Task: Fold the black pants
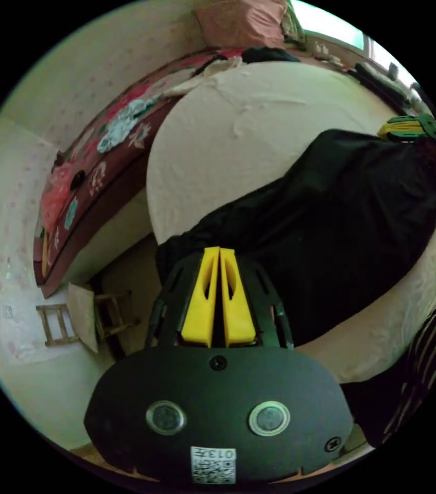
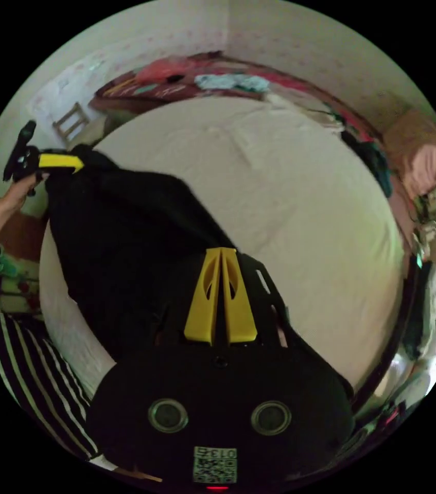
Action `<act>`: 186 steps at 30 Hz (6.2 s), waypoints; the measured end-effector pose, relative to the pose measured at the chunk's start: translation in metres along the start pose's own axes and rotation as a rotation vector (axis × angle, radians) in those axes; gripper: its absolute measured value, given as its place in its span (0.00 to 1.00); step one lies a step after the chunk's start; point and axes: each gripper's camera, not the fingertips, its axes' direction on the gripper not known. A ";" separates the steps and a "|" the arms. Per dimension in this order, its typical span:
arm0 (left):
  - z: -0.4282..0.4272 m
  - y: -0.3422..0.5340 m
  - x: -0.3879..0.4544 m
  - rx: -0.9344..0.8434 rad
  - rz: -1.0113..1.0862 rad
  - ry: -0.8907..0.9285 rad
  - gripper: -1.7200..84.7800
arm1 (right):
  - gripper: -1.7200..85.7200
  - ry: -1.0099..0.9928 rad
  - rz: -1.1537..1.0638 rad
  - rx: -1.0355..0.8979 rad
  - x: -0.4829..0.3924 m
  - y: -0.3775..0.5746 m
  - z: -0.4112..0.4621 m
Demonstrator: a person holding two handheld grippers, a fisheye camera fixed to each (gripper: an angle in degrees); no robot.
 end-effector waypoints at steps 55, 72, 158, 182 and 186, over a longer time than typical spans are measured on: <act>0.071 -0.221 0.432 0.100 0.640 0.373 0.02 | 0.08 0.214 0.409 -0.287 0.201 0.481 -0.105; 0.069 -0.247 0.466 0.241 0.500 0.310 0.02 | 0.08 0.488 0.476 -0.112 0.190 0.494 -0.152; 0.122 -0.518 0.681 0.113 1.042 0.670 0.12 | 0.14 0.149 1.170 0.288 0.156 0.838 -0.169; 0.022 -0.384 0.416 0.648 1.015 0.867 0.02 | 0.08 0.230 0.631 0.461 -0.013 0.657 -0.288; 0.029 -0.338 0.339 0.632 0.954 0.838 0.03 | 0.08 0.226 0.314 0.442 -0.104 0.558 -0.291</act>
